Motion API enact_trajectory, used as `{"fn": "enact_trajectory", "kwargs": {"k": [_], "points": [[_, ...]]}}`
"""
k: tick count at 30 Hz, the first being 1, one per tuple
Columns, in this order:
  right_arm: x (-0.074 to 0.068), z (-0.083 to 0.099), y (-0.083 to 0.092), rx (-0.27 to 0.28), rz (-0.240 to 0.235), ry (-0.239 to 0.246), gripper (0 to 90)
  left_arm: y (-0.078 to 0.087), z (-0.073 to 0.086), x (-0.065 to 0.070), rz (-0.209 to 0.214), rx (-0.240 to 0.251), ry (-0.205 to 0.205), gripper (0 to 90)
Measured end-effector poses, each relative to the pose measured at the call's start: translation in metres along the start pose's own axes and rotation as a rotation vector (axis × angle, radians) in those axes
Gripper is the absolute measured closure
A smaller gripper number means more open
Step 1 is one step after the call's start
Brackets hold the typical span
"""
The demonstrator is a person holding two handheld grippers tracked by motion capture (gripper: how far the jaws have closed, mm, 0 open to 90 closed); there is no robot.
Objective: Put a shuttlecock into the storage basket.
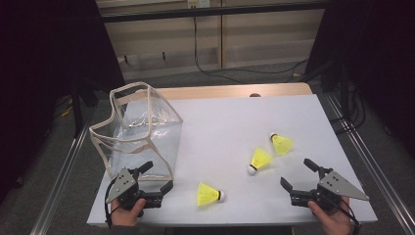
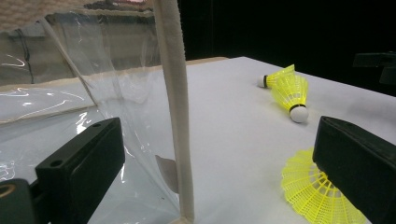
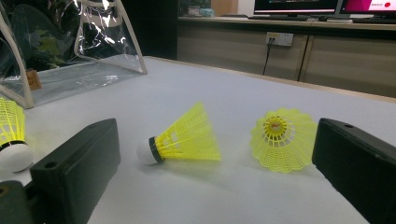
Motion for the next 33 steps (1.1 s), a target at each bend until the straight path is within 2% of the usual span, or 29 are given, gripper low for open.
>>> {"fn": "enact_trajectory", "kwargs": {"k": [10,15,18,19,21,27,33], "points": [[-0.003,-0.001,-0.002,0.003,-0.014,0.006,1.0,0.000,0.000,0.000,0.002,-0.008,-0.007,2.2],[-0.004,-0.001,-0.002,0.001,-0.019,0.009,1.1,-0.001,-0.001,0.001,-0.001,0.000,0.004,2.2],[-0.003,-0.001,-0.002,0.004,-0.015,0.003,1.1,-0.001,-0.001,0.002,0.001,-0.005,0.001,2.2],[-0.003,-0.001,-0.002,0.005,-0.014,0.002,1.1,-0.001,-0.001,0.002,0.001,-0.009,-0.012,2.2],[-0.003,-0.001,-0.002,0.005,-0.014,0.002,1.1,-0.002,-0.002,0.004,0.014,0.002,0.004,2.2],[-0.004,-0.002,-0.002,0.005,-0.019,0.011,1.2,-0.003,-0.003,0.007,0.026,-0.007,-0.002,2.2],[-0.004,-0.002,-0.002,0.004,-0.022,0.010,1.4,-0.005,-0.003,0.011,0.050,-0.018,0.011,2.2]]}}
Point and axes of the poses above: each handheld gripper's, and its own axes: y roughly backward along the jaws, z roughly out of its underside, x roughly to its right, the point moved 4 cm from there along -y, roughly forward along the jaws, and after that the axes turned 4 degrees about x, right-handed, at the moved point
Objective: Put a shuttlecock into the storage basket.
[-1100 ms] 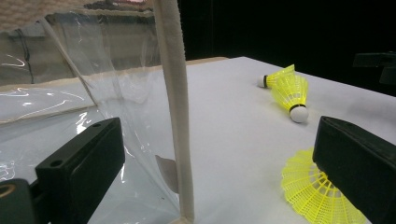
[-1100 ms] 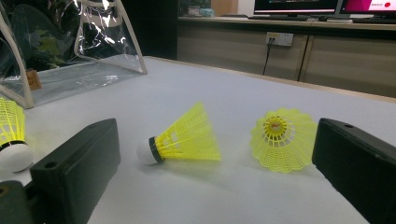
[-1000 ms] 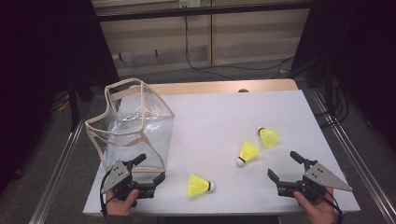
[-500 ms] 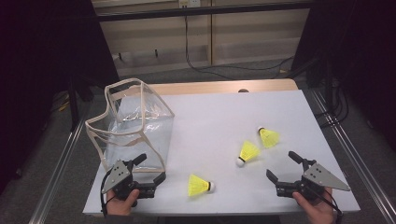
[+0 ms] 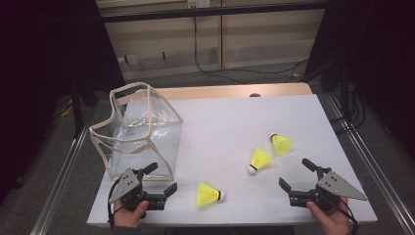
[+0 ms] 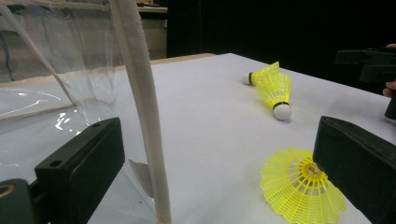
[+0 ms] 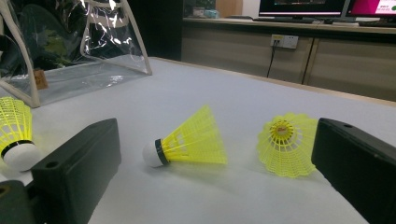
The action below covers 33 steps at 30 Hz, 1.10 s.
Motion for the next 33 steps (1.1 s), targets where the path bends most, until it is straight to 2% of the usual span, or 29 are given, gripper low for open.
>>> {"fn": "enact_trajectory", "kwargs": {"k": [9,15,25,33], "points": [[-0.001,0.000,0.000,0.001,-0.003,-0.003,1.4,-0.006,-0.001,0.007,0.051,-0.030,-0.006,2.1],[-0.001,0.000,0.000,0.001,-0.008,0.000,1.5,-0.009,-0.004,0.011,0.070,-0.025,-0.001,2.1],[-0.002,0.000,0.000,0.001,-0.011,0.003,1.5,-0.017,-0.003,0.018,0.114,-0.057,-0.016,2.1],[-0.002,0.000,0.000,0.000,-0.011,0.002,1.5,-0.021,-0.002,0.024,0.147,-0.079,-0.010,2.1]]}}
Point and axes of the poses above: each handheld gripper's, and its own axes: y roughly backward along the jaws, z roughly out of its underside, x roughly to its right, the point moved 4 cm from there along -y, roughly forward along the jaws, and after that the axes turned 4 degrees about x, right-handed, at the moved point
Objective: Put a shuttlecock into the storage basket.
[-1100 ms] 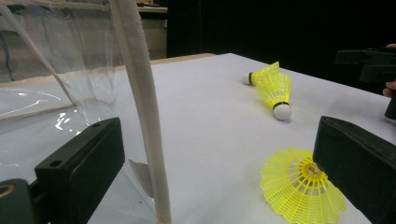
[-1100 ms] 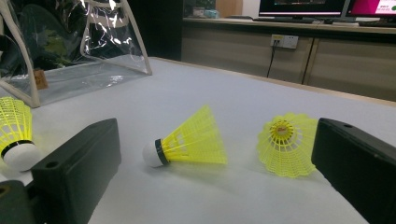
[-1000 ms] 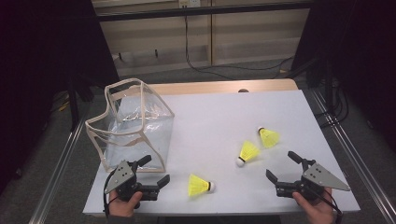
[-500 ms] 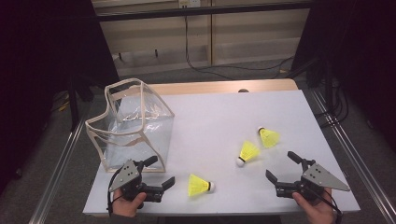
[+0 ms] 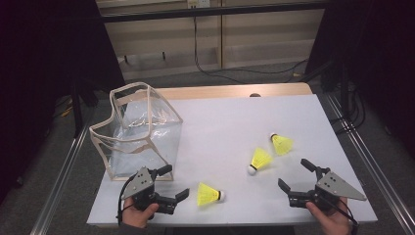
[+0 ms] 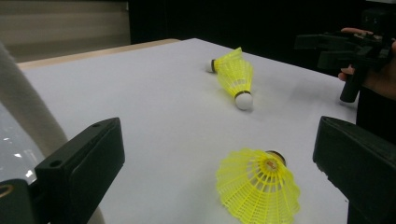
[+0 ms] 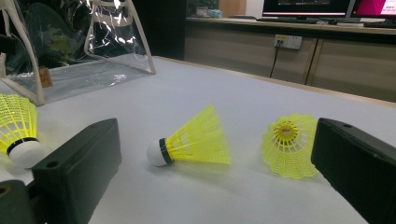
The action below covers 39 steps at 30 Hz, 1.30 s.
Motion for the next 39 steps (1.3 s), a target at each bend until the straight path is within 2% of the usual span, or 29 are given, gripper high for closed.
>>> {"fn": "enact_trajectory", "kwargs": {"k": [5,11,16,18,20,27,28,29,31,39], "points": [[0.000,0.000,0.000,0.000,-0.002,0.001,1.5,-0.003,0.000,0.004,0.023,-0.016,-0.003,2.1],[0.000,0.000,0.000,-0.001,-0.004,0.004,1.5,-0.009,0.001,0.006,0.013,-0.053,-0.007,2.2],[0.000,0.000,0.000,-0.002,-0.003,0.004,1.5,-0.013,0.001,0.010,0.022,-0.068,0.004,2.2],[0.000,0.000,0.000,-0.002,-0.002,0.005,1.6,-0.014,0.001,0.011,0.028,-0.080,-0.004,2.2],[0.000,0.000,0.000,-0.002,-0.003,0.006,1.6,-0.016,0.001,0.013,0.039,-0.085,-0.001,2.2],[0.000,0.000,0.000,-0.004,-0.001,0.009,1.6,-0.020,0.002,0.015,0.036,-0.107,0.041,2.1],[0.000,0.000,0.000,-0.004,-0.001,0.008,1.6,-0.020,0.002,0.015,0.059,-0.117,0.036,3.3],[0.000,0.000,0.000,-0.006,-0.001,0.010,1.6,-0.020,0.002,0.017,0.052,-0.118,0.040,7.4],[0.000,0.000,0.000,-0.004,-0.002,0.013,1.6,-0.020,0.002,0.018,0.073,-0.124,0.043,7.5],[0.000,0.000,0.001,-0.002,0.000,0.010,1.6,-0.023,0.004,0.020,0.089,-0.151,0.052,11.2]]}}
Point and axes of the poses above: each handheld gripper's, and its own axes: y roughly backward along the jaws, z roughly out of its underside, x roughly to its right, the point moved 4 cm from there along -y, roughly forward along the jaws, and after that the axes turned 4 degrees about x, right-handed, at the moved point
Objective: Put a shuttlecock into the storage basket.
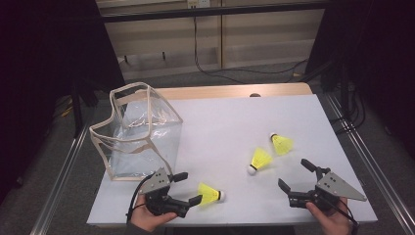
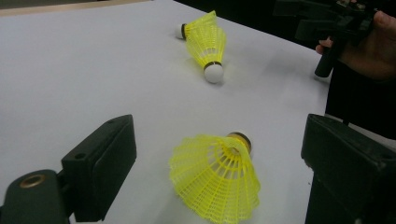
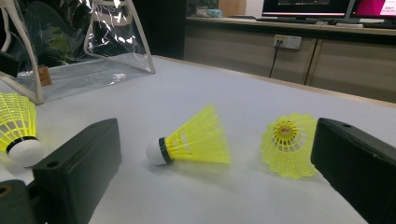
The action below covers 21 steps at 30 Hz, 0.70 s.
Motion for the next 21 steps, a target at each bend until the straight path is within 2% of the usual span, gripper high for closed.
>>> {"fn": "enact_trajectory", "kwargs": {"k": [5,7,11,16,21], "points": [[0.000,0.000,0.000,0.001,0.003,-0.003,1.7,-0.002,0.002,0.001,0.015,-0.016,0.005,16.0],[0.000,0.000,0.001,-0.001,0.003,-0.005,1.7,-0.002,0.003,0.001,0.025,-0.035,-0.009,18.3],[0.001,0.000,0.001,-0.001,0.004,-0.004,1.7,-0.003,0.006,0.001,0.043,-0.057,-0.013,25.2],[0.000,-0.001,0.001,0.003,0.005,-0.004,1.8,-0.005,0.009,0.002,0.069,-0.094,-0.016,29.4],[0.000,-0.001,0.001,0.005,0.005,-0.004,1.8,-0.008,0.012,0.002,0.072,-0.114,-0.017,33.1]]}}
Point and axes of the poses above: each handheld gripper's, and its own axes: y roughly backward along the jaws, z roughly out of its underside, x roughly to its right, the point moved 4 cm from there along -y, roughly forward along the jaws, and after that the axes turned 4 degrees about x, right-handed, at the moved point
